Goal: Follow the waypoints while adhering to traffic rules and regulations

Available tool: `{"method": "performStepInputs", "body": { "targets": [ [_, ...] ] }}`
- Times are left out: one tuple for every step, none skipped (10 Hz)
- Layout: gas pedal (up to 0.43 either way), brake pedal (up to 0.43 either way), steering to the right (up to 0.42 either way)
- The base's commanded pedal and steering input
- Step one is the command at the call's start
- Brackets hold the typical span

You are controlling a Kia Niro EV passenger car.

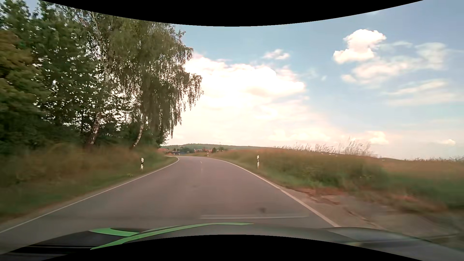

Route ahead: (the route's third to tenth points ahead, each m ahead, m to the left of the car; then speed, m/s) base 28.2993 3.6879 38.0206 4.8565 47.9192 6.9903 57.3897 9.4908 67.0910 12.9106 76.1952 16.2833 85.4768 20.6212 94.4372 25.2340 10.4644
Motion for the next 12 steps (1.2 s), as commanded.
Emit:
{"method": "performStepInputs", "body": {
  "targets": [
    [0.319,0.000,-0.020],
    [0.319,0.000,-0.023],
    [0.319,0.000,-0.024],
    [0.319,0.000,-0.028],
    [0.319,0.000,-0.030],
    [0.319,0.000,-0.032],
    [0.319,0.000,-0.033],
    [0.319,0.000,-0.033],
    [0.319,0.000,-0.033],
    [0.319,0.000,-0.033],
    [0.319,0.000,-0.034],
    [0.311,0.000,-0.035]
  ]
}}
